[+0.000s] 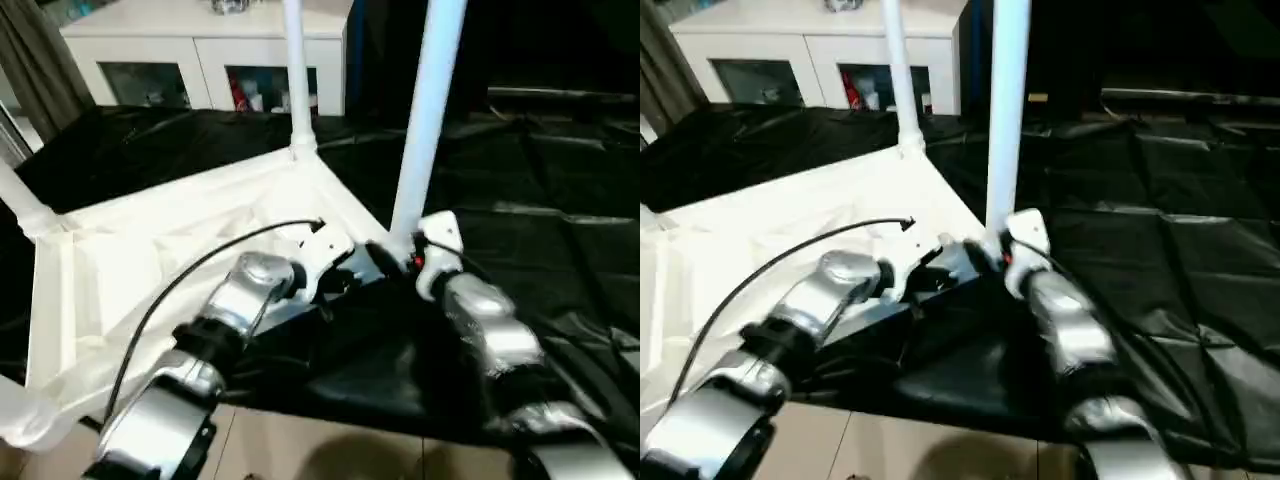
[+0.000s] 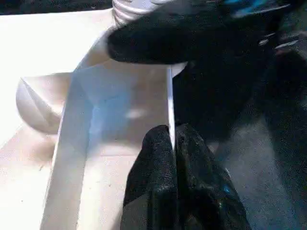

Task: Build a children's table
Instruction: Rotate leg to tighten

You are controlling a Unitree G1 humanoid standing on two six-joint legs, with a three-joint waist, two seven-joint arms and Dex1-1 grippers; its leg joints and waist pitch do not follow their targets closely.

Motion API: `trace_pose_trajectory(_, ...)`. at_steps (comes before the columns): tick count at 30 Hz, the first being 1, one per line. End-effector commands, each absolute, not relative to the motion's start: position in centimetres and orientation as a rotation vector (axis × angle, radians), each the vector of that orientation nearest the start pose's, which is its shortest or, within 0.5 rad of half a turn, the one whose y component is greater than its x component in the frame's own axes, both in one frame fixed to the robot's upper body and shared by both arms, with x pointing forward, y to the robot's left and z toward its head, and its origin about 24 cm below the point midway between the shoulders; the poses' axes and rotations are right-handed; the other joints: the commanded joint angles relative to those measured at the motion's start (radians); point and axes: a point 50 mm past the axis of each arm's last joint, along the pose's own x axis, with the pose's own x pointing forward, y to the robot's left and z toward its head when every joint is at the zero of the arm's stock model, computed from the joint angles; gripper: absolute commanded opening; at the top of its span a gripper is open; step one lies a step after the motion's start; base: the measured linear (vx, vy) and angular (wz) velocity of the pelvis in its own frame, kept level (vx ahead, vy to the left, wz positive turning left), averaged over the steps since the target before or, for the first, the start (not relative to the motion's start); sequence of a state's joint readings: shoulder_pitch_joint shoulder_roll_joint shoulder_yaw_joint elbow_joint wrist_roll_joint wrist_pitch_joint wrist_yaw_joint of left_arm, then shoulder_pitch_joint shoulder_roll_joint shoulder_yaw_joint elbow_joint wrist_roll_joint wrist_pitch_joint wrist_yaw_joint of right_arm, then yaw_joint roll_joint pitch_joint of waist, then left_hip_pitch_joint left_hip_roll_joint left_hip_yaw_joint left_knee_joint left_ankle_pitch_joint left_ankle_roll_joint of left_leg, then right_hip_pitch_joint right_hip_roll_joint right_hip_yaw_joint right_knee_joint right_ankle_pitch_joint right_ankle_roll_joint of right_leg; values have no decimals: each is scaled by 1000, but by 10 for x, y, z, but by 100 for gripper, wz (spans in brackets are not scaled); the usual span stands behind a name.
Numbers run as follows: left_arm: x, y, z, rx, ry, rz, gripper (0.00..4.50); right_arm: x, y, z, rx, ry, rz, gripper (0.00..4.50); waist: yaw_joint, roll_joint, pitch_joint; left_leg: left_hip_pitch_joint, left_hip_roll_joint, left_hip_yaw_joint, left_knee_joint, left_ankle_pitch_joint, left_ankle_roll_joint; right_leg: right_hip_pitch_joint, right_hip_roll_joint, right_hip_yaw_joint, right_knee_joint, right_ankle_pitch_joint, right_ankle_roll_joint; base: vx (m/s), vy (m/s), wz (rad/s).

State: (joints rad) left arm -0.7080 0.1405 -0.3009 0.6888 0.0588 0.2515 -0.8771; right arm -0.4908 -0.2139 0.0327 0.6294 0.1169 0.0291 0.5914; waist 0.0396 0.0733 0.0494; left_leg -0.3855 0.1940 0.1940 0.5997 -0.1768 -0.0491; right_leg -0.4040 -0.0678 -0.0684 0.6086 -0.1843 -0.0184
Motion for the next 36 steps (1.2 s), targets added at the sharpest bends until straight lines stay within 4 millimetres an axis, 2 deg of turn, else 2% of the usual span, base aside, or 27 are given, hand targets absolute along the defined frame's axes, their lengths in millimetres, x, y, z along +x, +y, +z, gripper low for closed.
trace_pose_trajectory(1, 334, 59, 70, 327, 322, -1221, 0, 325, -145, 43, -58, 201, 730, 448, 5, -16, -73, 7, 33, -22, -57, -135, 130, 59, -72, 40, -75, -124, -228, 0, 0, 0)
trace_pose_trajectory(2, 332, 61, 70, 325, 323, -1244, 0, 322, -150, 46, -54, 198, 765, 448, 7, -16, -73, 8, 33, -21, -56, -134, 134, 59, -73, 41, -74, -115, -236, 0, 0, 0)
trace_pose_trajectory(6, 324, 73, 69, 339, 341, -1324, 0, 304, -170, 57, -52, 209, 935, 448, 20, -18, -71, 9, 36, -18, -55, -152, 144, 59, -70, 40, -76, -138, -228, 0, 0, 0)
trace_pose_trajectory(11, 313, 81, 70, 321, 346, -1408, 0, 295, -179, 56, -78, 260, 1027, 448, 25, -20, -65, 16, 40, -19, -63, -196, 104, 50, -75, 41, -86, -262, -204, 0, 0, 0)
trace_pose_trajectory(14, 310, 82, 72, 314, 348, -1428, 0, 295, -181, 56, -80, 268, 1027, 448, 24, -20, -64, 17, 38, -18, -63, -195, 98, 46, -75, 42, -89, -284, -197, 0, 0, 0)
trace_pose_trajectory(17, 309, 83, 72, 316, 350, -1433, 0, 294, -181, 56, -71, 280, 1040, 448, 26, -25, -65, 15, 37, -18, -63, -187, 96, 48, -75, 41, -87, -279, -192, 0, 0, 0)
trace_pose_trajectory(19, 309, 83, 72, 317, 350, -1434, 0, 295, -180, 56, -62, 285, 1049, 421, 27, -24, -66, 12, 37, -19, -62, -170, 101, 49, -76, 41, -85, -261, -192, 0, 0, 0)
trace_pose_trajectory(25, 309, 83, 73, 322, 353, -1428, 0, 295, -176, 54, -44, 298, 1063, 378, 29, -24, -68, 11, 36, -18, -59, -145, 111, 50, -75, 40, -80, -219, -202, 0, 0, 0)
trace_pose_trajectory(30, 310, 83, 73, 324, 357, -1421, 0, 294, -175, 51, -23, 304, 1052, 329, 30, -23, -69, 11, 35, -18, -58, -143, 112, 51, -75, 40, -79, -209, -205, 0, 0, 0)
trace_pose_trajectory(33, 313, 83, 71, 319, 362, -1379, 0, 295, -171, 46, 6, 302, 1006, 301, 29, -22, -68, 12, 35, -18, -59, -150, 105, 50, -75, 40, -80, -220, -204, 0, 0, 0)
trace_pose_trajectory(36, 325, 81, 69, 309, 369, -1259, 0, 300, -164, 34, 39, 312, 873, 289, 24, -23, -66, 13, 33, -19, -61, -163, 90, 49, -76, 39, -85, -256, -194, 0, 0, 0)
